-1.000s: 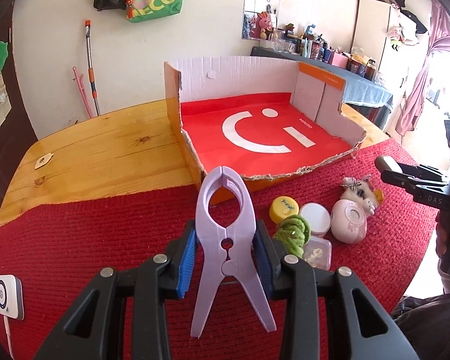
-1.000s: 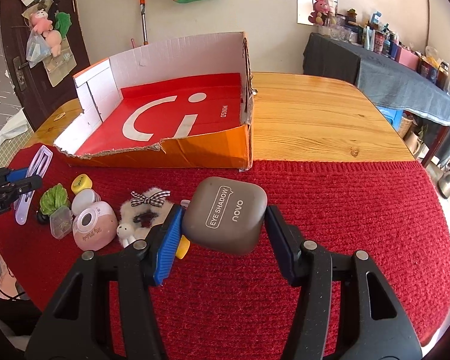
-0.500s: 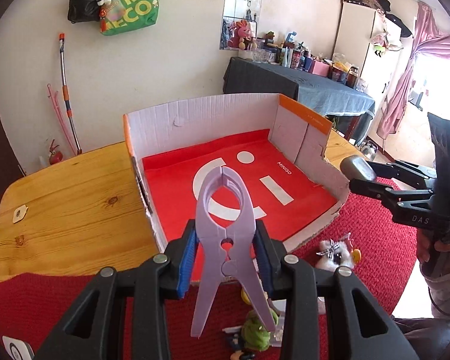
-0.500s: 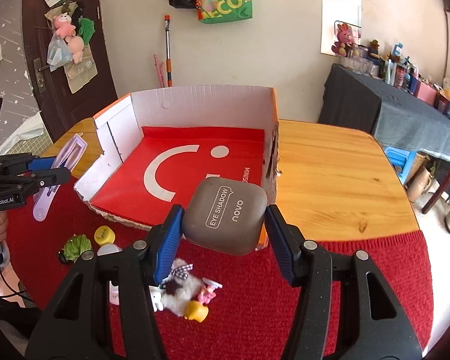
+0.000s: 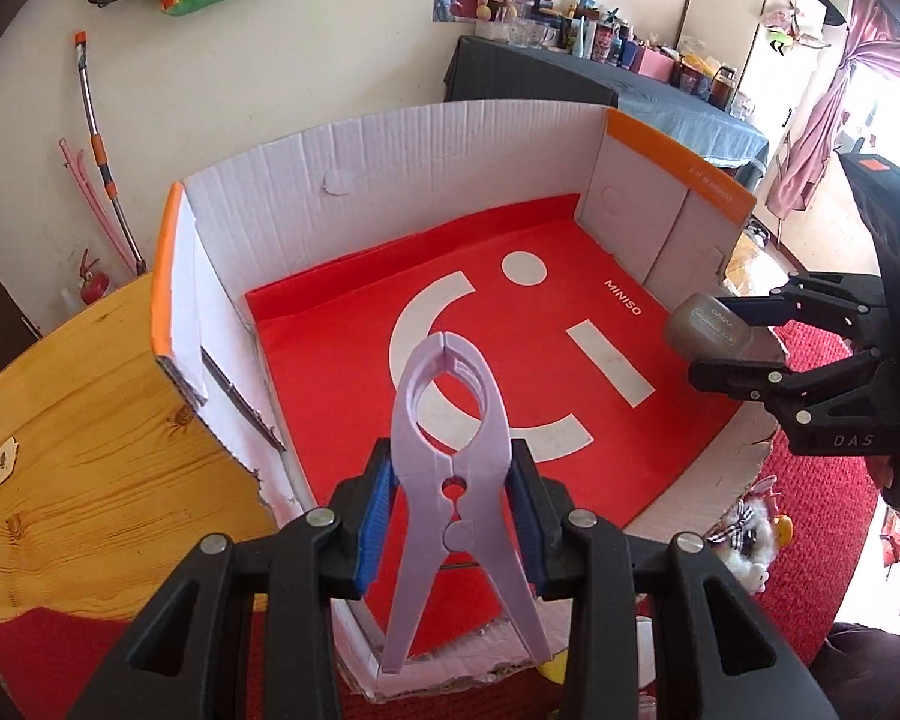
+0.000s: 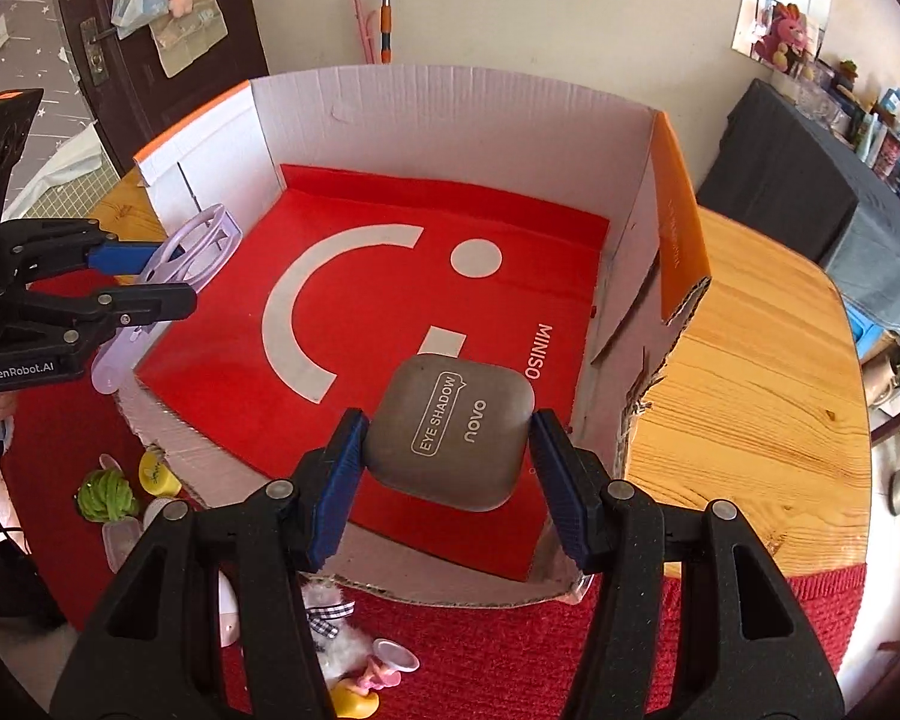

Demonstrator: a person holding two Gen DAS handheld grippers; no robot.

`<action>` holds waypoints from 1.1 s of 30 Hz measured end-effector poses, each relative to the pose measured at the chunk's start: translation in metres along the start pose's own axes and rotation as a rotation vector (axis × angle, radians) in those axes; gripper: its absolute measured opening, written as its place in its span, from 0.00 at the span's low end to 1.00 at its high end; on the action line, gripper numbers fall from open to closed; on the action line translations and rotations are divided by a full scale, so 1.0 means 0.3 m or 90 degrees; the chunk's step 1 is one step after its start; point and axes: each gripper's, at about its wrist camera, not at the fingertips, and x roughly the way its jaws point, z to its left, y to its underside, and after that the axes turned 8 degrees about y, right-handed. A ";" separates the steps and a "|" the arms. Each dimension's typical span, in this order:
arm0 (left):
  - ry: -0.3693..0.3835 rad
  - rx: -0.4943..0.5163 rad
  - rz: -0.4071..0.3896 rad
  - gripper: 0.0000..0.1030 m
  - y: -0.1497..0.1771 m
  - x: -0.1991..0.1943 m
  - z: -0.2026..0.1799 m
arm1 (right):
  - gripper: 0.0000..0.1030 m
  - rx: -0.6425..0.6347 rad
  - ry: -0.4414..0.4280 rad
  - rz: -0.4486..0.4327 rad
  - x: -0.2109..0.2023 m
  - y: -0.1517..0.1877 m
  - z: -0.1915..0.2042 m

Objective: Organize objects
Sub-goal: 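Lower the lilac clip and grey case into the box, opening both tools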

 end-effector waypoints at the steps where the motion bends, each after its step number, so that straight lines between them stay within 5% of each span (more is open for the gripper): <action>1: -0.003 0.003 0.005 0.37 0.000 0.011 0.002 | 0.52 -0.003 0.002 0.009 0.010 -0.001 -0.003; 15: -0.023 0.031 0.070 0.37 0.007 0.115 0.016 | 0.52 -0.105 0.007 0.082 0.057 -0.005 0.023; 33: -0.045 0.063 0.076 0.38 0.017 0.113 0.002 | 0.52 -0.156 0.003 0.130 0.074 0.024 0.036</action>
